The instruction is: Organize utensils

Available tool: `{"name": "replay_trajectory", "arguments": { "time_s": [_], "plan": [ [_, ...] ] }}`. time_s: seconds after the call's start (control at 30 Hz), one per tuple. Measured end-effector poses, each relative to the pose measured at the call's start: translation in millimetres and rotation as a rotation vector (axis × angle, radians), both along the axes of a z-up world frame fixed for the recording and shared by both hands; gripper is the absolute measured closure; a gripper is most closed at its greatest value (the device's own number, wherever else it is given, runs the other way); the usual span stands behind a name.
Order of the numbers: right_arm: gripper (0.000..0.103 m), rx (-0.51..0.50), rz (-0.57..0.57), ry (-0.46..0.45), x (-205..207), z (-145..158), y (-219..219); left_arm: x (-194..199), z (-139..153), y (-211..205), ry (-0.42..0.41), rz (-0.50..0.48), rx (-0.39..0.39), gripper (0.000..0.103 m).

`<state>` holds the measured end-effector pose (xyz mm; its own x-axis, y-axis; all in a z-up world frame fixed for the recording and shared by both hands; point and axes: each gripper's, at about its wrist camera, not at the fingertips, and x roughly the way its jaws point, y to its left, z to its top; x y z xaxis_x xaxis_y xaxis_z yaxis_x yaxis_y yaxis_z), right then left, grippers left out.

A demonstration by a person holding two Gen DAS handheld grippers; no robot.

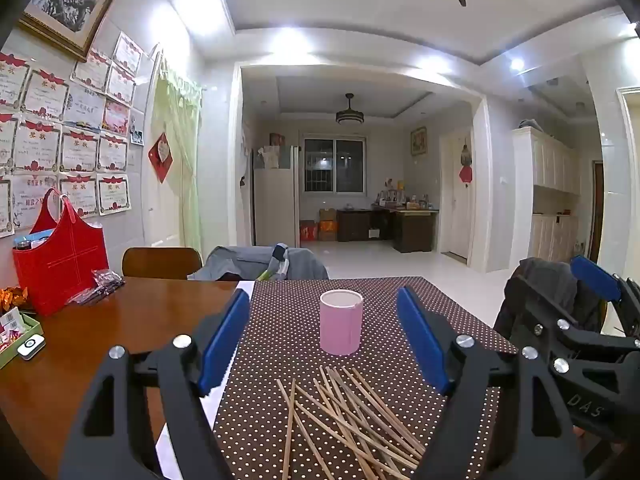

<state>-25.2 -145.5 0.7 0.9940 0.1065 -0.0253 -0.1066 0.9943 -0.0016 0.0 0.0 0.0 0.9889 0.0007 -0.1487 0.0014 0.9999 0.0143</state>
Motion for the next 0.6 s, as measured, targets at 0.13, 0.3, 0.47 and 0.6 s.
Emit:
{"name": "replay_trajectory", "arguments": {
  "time_s": [0.13,0.3,0.47,0.6],
  "plan": [
    [0.006,0.000,0.003,0.000,0.1,0.1,-1.0,-0.2,0.1,-0.2,0.000,0.000,0.000,0.028],
    [0.006,-0.004,0.001,0.004,0.2,0.5,-0.4,0.2,0.0,0.1,0.004,-0.002,-0.002,0.028],
    [0.006,-0.003,0.002,0.006,0.3,0.6,-0.1,-0.2,0.0,0.0,0.005,-0.002,-0.001,0.028],
    [0.006,-0.002,0.001,0.008,0.3,0.7,0.1,0.1,0.0,-0.1,0.006,-0.001,0.000,0.028]
  ]
}}
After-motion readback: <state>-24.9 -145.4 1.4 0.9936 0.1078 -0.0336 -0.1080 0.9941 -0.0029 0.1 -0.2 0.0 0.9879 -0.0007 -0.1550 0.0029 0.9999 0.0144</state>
